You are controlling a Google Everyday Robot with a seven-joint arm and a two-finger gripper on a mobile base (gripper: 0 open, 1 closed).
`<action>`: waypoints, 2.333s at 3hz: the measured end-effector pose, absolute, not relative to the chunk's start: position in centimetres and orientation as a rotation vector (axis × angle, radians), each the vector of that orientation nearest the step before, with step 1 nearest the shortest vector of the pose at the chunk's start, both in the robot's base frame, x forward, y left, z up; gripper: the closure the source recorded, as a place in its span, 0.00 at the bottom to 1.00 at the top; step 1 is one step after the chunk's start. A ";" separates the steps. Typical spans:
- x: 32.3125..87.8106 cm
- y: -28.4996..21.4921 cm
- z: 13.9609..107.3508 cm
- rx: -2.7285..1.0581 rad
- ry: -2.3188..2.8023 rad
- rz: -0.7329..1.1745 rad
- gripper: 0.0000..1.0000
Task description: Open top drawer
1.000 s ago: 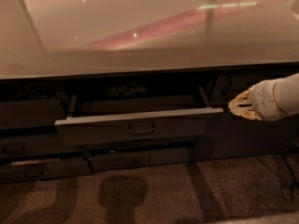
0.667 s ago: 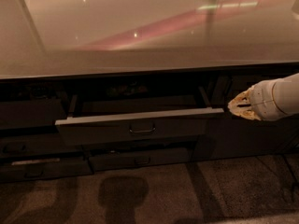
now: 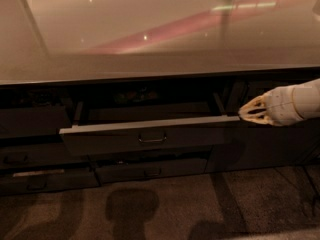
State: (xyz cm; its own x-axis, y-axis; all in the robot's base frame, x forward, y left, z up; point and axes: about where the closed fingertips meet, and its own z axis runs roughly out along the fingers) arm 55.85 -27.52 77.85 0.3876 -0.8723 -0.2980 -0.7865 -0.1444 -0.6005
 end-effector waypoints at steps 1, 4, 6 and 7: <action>58.5 -26.8 76.4 -1.893 1.366 0.065 1.00; 61.0 -26.6 78.0 -1.899 1.391 -0.047 1.00; 63.9 -19.8 77.0 -2.043 1.388 -0.181 1.00; 63.7 -20.8 77.1 -2.034 1.403 -0.213 1.00</action>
Offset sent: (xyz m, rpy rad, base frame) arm 0.0229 0.0078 -0.0150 0.1416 0.0747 0.0688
